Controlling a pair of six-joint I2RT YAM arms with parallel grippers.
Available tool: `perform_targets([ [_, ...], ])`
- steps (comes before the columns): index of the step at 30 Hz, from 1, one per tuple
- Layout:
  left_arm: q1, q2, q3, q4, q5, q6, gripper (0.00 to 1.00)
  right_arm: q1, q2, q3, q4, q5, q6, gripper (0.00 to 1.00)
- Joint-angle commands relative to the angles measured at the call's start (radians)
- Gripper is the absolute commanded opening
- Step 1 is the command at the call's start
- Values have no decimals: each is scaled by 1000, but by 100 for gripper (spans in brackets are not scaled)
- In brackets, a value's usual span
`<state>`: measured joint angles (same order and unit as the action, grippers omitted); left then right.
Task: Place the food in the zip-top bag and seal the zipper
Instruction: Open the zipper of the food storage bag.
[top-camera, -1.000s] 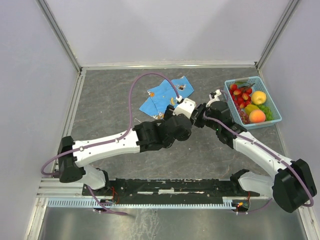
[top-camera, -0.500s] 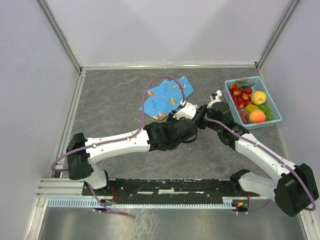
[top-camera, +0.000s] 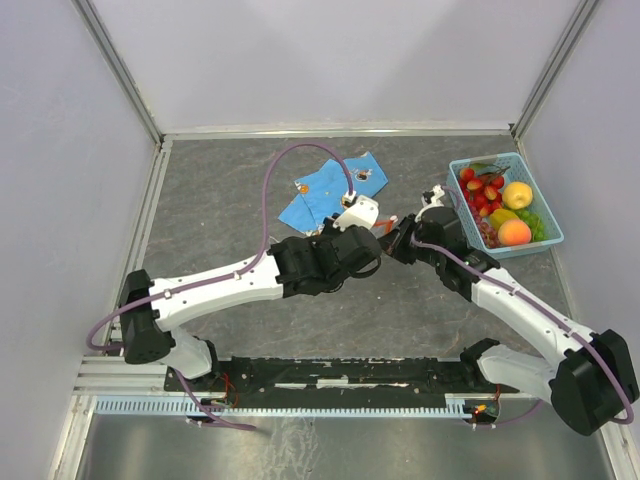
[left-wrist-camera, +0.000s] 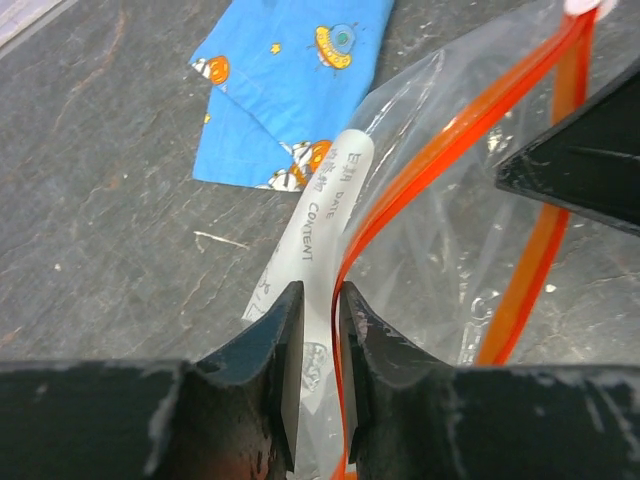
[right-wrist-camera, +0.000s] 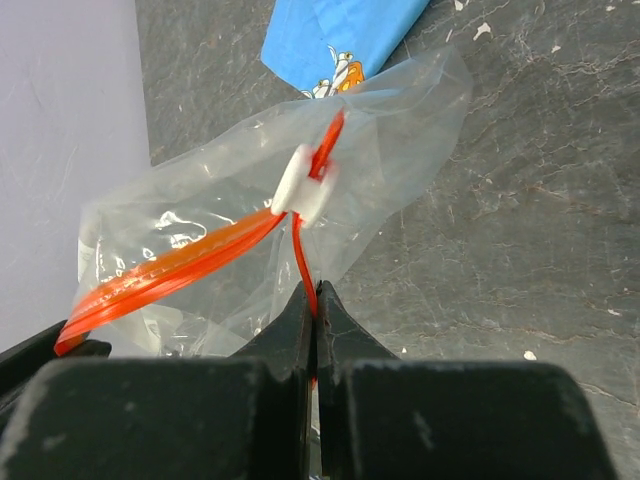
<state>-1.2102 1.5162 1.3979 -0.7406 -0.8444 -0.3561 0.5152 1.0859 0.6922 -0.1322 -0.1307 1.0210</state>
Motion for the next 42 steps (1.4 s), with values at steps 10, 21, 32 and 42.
perform_targets([
  [10,3,57,-16,132,67,-3,26,13,35,60,45,-5,5,10],
  [21,12,110,-3,107,-14,14,36,21,38,61,41,2,0,10],
  [32,22,-21,-4,-4,-75,-64,3,21,111,124,-40,12,-79,10],
  [42,128,-128,-58,-203,-112,-249,3,21,330,357,-182,-114,-243,9],
])
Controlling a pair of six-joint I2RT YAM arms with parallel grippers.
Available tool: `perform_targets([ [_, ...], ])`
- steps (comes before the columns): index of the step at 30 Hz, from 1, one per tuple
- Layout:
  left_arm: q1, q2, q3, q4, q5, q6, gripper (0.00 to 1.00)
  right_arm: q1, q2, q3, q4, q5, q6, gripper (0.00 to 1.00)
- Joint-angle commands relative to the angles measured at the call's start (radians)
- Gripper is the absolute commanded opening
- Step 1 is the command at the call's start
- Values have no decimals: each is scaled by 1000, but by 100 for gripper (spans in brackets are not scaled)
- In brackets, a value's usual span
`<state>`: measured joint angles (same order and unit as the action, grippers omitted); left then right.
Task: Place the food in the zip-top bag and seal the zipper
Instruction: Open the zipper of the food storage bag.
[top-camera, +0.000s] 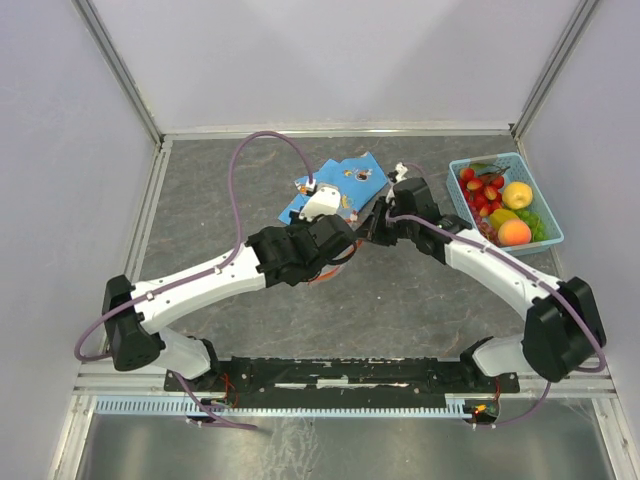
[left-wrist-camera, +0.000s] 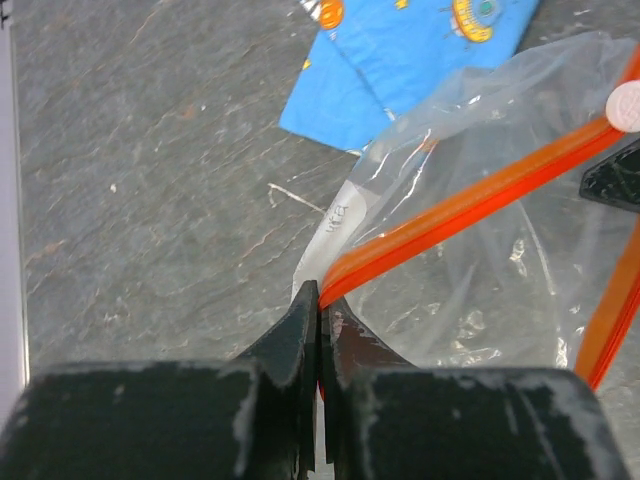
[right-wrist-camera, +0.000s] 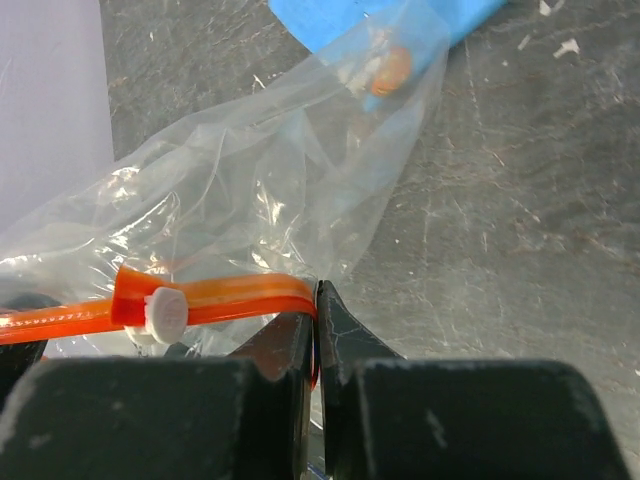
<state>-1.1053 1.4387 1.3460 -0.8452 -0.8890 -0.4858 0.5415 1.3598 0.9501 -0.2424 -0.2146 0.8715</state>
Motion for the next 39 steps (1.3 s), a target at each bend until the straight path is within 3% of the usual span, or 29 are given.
perform_targets([
  [1,25,-55,-3,-100,-52,-124,3,-4,66,117,-76,-38,-100,10],
  [7,28,0,42,-100,20,-201,3,34,92,157,20,-85,-47,26],
  [13,28,41,78,-99,44,-262,3,92,106,166,100,-56,39,49],
  [20,29,59,124,-97,-10,-220,3,186,159,275,5,72,48,60],
  [25,29,36,116,-109,-89,-205,3,256,247,380,-130,164,31,56],
  [33,81,-13,103,-202,-198,-220,3,270,320,426,-133,215,-18,34],
  [39,161,-70,26,-234,-157,-235,3,268,395,440,-125,232,-36,17],
])
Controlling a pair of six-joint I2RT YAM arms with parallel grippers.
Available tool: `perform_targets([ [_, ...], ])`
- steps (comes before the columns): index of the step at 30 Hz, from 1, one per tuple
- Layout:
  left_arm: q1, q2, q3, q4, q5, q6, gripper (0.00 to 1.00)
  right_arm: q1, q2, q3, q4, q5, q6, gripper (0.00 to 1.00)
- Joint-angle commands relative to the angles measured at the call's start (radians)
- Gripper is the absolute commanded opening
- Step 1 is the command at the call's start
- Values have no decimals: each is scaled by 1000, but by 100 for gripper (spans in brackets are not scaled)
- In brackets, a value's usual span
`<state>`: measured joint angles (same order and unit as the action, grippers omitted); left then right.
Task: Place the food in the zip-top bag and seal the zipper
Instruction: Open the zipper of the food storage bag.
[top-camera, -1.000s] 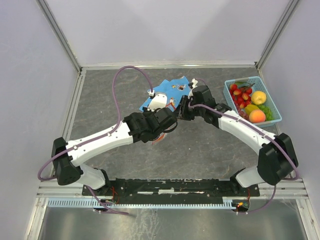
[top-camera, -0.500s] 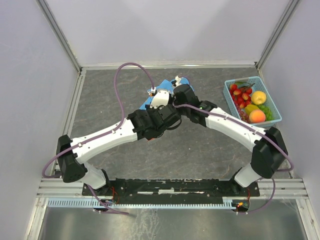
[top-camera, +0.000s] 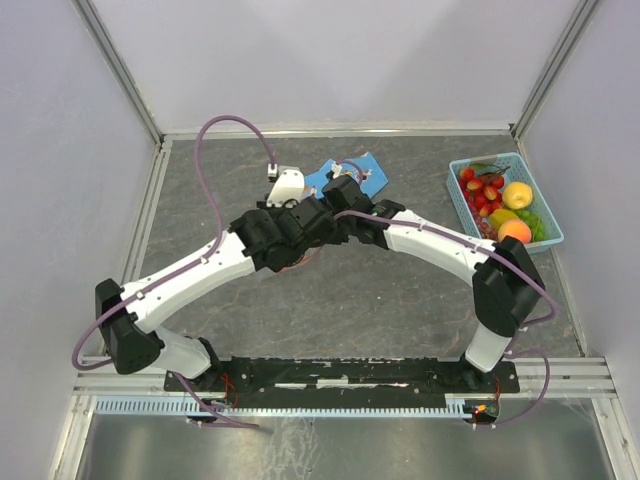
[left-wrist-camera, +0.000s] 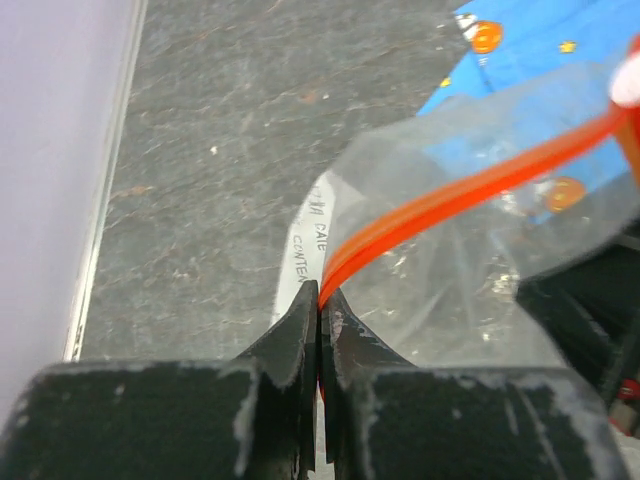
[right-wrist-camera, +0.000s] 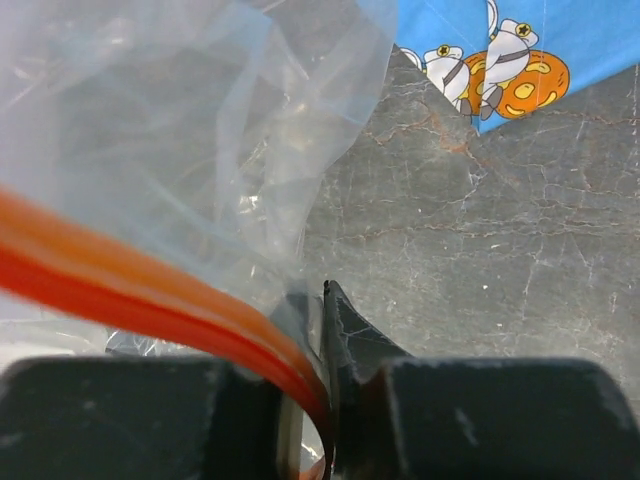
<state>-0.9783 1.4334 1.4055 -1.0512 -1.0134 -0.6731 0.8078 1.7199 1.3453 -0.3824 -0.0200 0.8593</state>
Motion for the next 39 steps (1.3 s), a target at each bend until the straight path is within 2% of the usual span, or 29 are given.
perform_targets([
  [1,36,-74,-47,-16,-15,-37,3,2,44,39,24,37,-24,16],
  [10,43,-183,-214,175,218,66,3,-1,69,-44,10,132,-55,16],
  [12,44,-198,-221,202,263,73,3,-6,50,-66,10,110,-64,17],
  [18,44,-160,-208,248,364,44,3,-12,7,-49,-4,11,-177,31],
  [23,43,-94,-179,235,368,17,3,-15,-32,-76,45,-31,-191,42],
  [29,43,-21,-110,202,337,21,3,-37,-98,-58,14,-61,-254,55],
  [39,46,18,-88,235,335,58,3,-166,-285,-128,-93,-53,-339,77],
])
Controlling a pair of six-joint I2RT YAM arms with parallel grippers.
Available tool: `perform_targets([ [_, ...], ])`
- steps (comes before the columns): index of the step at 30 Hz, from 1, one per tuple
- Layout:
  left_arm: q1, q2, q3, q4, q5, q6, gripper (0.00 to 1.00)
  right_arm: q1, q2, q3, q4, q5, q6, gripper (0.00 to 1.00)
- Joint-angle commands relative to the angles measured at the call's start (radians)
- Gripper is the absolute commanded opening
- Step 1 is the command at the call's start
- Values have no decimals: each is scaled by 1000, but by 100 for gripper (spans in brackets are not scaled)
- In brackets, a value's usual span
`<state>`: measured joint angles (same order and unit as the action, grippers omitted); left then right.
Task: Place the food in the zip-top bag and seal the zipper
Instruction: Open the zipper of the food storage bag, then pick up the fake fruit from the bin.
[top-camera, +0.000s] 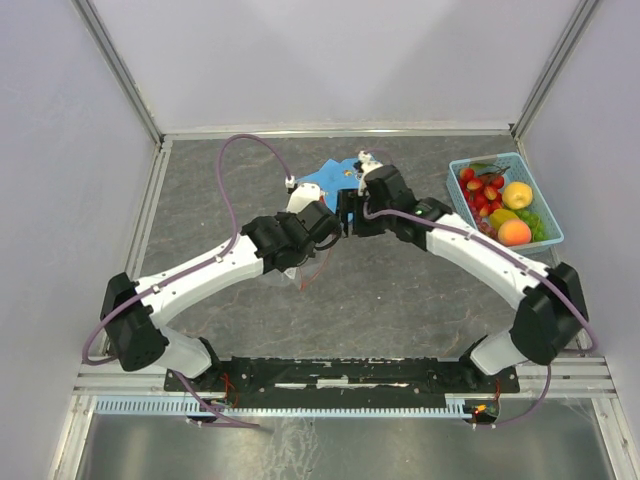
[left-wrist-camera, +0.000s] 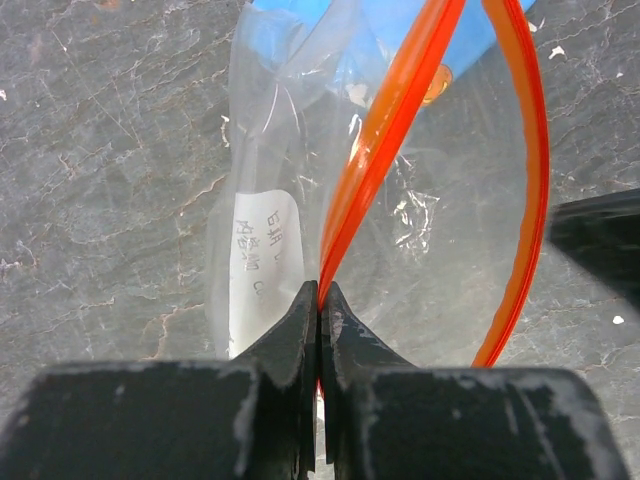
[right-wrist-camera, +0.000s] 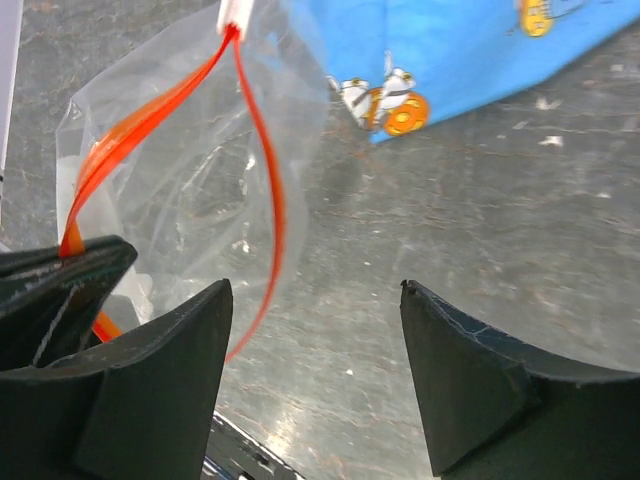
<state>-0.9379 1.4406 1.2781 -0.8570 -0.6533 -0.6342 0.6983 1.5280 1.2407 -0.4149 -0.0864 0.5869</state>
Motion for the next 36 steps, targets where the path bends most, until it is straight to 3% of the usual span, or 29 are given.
perform_targets([
  [1,7,17,41,42,-25,25,3,-79,-115,-31,-78,24,-80,78],
  [10,13,31,49,49,-25,55,3,-334,-193,-3,-254,282,-219,90],
  [23,22,28,42,67,-4,86,3,-759,-134,5,-271,487,-150,99],
  [36,26,15,21,83,31,82,3,-866,1,-4,-188,658,-162,99],
])
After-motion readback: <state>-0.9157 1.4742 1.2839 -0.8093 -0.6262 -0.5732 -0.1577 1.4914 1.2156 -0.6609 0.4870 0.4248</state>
